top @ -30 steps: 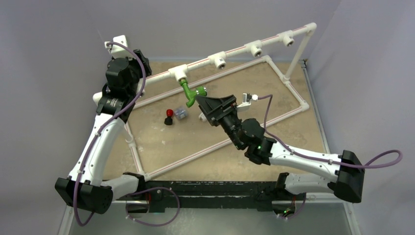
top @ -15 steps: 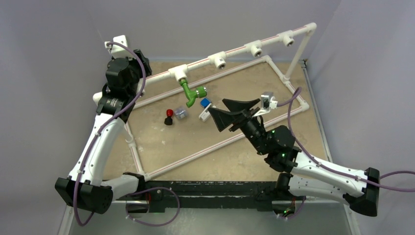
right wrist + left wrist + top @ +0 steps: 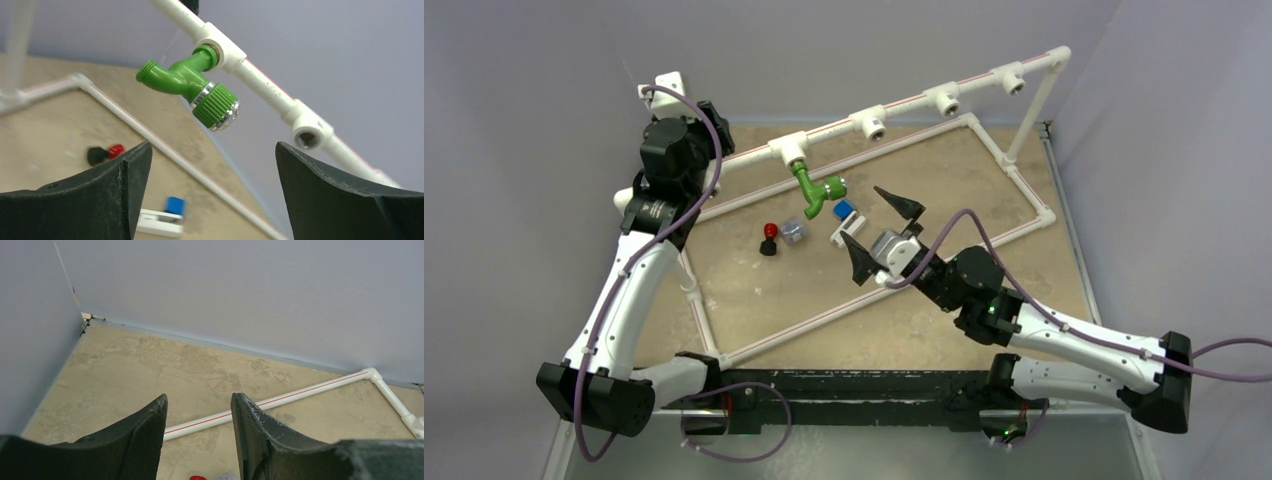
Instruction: Install the water faucets
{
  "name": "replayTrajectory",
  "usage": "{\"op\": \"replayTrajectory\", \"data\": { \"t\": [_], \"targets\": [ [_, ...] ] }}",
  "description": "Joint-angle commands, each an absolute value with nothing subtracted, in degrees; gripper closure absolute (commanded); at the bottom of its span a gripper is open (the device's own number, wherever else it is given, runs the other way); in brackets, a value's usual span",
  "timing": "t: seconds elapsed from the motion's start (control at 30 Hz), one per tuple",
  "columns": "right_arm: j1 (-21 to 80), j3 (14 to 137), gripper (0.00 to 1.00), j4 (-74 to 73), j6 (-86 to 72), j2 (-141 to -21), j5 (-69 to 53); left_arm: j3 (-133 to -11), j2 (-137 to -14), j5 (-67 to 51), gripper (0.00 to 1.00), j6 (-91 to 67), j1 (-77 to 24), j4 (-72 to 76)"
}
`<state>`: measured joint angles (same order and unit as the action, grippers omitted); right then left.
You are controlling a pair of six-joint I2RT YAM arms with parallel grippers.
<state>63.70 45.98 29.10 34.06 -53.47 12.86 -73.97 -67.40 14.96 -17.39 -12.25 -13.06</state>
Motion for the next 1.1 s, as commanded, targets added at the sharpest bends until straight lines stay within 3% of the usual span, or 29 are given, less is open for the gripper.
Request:
{"op": "replayTrajectory", "data": {
  "t": [0.0, 0.27, 0.43, 0.77, 1.07],
  "targets": [
    [65.2, 46.8, 0.06, 36.2, 59.0, -55.3, 14.6, -71.7, -68.5, 11.8, 0.51, -17.1, -13.6, -25.0],
    [66.5, 45.8, 0.03, 47.8, 80.8, -60.6, 15.6, -71.5, -68.3, 11.9, 0.51, -17.0, -13.6, -25.0],
    [67.2, 48.3, 0.02, 46.1, 87.9, -64.4, 15.3, -71.6, -68.3, 12.0, 0.50, -16.7, -13.6, -25.0],
    [67.5, 51.6, 0.03, 44.7, 91.8, -68.5, 13.7, -71.6, -68.2, 12.0, 0.50, -16.7, -13.6, -25.0],
    [67.5, 55.8, 0.09, 42.0, 88.6, -72.7, 12.8, -71.5, -67.9, 12.0, 0.50, -16.5, -13.7, -24.9]
  ]
}}
